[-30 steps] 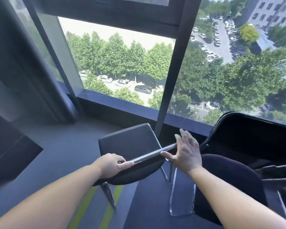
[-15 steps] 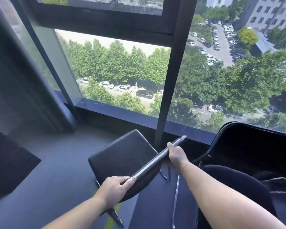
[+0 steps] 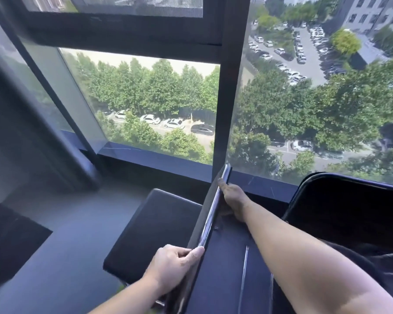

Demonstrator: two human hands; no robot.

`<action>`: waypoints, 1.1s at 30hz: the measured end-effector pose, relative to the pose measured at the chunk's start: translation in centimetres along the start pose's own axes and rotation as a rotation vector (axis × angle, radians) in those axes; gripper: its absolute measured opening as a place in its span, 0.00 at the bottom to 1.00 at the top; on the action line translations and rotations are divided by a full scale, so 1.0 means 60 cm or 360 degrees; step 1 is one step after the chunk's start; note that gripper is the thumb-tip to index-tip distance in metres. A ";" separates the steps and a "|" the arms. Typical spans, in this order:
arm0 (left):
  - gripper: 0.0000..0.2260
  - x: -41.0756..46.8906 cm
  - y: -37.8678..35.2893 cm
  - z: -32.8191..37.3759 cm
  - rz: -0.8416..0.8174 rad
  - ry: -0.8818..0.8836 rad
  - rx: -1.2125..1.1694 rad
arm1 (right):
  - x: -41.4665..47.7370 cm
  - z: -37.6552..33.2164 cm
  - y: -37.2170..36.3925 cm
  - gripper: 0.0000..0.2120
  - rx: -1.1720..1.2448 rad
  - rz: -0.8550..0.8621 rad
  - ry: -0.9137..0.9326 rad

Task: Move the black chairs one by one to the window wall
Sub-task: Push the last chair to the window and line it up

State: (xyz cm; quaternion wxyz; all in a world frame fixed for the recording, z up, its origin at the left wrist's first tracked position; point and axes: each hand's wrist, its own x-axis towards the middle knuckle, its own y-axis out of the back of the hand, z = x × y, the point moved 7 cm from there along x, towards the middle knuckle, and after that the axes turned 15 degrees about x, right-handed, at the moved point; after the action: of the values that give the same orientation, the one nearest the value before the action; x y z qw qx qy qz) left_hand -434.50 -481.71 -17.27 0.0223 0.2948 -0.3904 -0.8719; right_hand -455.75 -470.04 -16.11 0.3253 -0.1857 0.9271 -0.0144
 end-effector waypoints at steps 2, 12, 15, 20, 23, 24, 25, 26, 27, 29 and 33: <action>0.33 0.027 0.023 -0.007 -0.0198 -0.0029 0.0083 | -0.045 0.022 -0.002 0.21 0.0189 -0.0038 0.0005; 0.26 0.226 0.132 0.254 0.0202 -0.1308 0.1758 | -0.145 0.137 -0.074 0.60 -0.0170 -0.0014 0.0103; 0.26 0.249 0.094 0.288 0.0094 -0.1569 0.2096 | -0.151 0.161 -0.080 0.56 -0.0242 0.0024 0.0018; 0.19 0.281 0.090 0.277 0.0175 -0.1567 0.1804 | -0.149 0.148 -0.084 0.39 -0.0073 -0.0029 0.0053; 0.20 0.303 0.102 0.267 0.0204 -0.1527 0.1682 | -0.141 0.125 -0.081 0.35 -0.0120 -0.0107 0.0053; 0.22 0.312 0.106 0.267 0.0223 -0.1522 0.1672 | -0.135 0.115 -0.074 0.35 -0.0181 -0.0124 0.0069; 0.22 0.322 0.114 0.265 0.0242 -0.1485 0.1649 | -0.128 0.102 -0.066 0.34 -0.0258 -0.0135 0.0068; 0.22 0.332 0.122 0.262 0.0239 -0.1428 0.1614 | -0.118 0.091 -0.056 0.33 -0.0356 -0.0141 0.0062; 0.22 0.343 0.130 0.257 0.0229 -0.1352 0.1571 | -0.107 0.081 -0.045 0.32 -0.0459 -0.0139 0.0050; 0.23 0.361 0.145 0.248 0.0232 -0.1232 0.1536 | -0.088 0.062 -0.025 0.32 -0.0626 -0.0140 0.0057; 0.21 0.385 0.165 0.238 0.0313 -0.1064 0.1586 | -0.057 0.035 -0.003 0.26 -0.0704 -0.0172 0.0097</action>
State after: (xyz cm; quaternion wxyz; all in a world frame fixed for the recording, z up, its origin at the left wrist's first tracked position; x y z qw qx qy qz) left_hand -463.06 -485.29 -14.43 -0.1618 -0.0575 -0.7628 -0.6233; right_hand -451.97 -468.79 -15.72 0.2473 -0.3013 0.9058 0.1664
